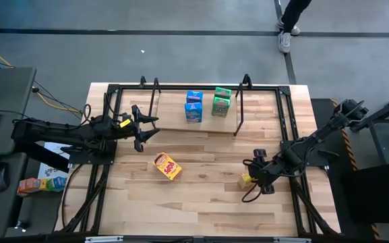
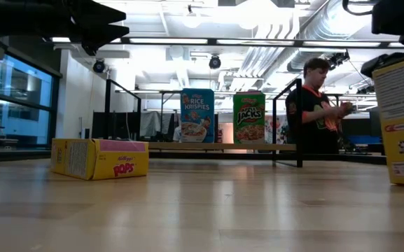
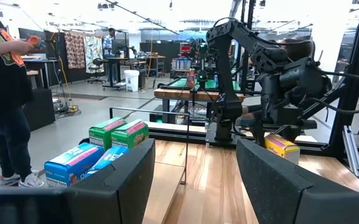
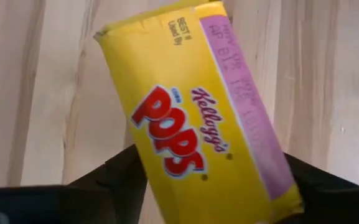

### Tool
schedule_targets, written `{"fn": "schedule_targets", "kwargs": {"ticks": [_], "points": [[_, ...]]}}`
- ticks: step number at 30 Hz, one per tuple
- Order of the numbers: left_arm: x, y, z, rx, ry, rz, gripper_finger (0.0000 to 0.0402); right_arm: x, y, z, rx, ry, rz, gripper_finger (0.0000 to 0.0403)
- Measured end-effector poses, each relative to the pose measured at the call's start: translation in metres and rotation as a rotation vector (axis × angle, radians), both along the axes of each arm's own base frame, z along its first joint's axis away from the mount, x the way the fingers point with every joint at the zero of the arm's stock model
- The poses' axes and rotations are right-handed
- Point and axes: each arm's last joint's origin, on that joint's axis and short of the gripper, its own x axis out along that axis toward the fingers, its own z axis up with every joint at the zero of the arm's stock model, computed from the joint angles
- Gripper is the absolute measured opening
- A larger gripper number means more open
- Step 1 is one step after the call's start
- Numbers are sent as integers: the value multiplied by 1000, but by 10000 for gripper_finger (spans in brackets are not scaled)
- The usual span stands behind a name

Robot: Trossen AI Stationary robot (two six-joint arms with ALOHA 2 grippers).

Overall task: Stack cereal on shelf
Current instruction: Put the right yellow cereal box on the shelf

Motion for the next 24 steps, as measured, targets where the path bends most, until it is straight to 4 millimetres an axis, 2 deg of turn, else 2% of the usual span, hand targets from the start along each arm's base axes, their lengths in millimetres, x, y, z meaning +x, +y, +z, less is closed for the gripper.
{"fn": "schedule_targets", "kwargs": {"ticks": [11, 14, 19, 24], "points": [[0, 0, 0, 0, 0, 0, 218, 10, 7, 6, 65, -118, 40, 84], [0, 0, 0, 0, -1, 0, 218, 17, 11, 12, 61, -236, 65, 73], [0, 0, 3, 1, -29, 3, 218, 34, 10, 28, -85, -520, 8, 82], [-2, 0, 6, 1, -54, 3, 218, 64, 1, 40, -164, -746, -51, 82]]}}
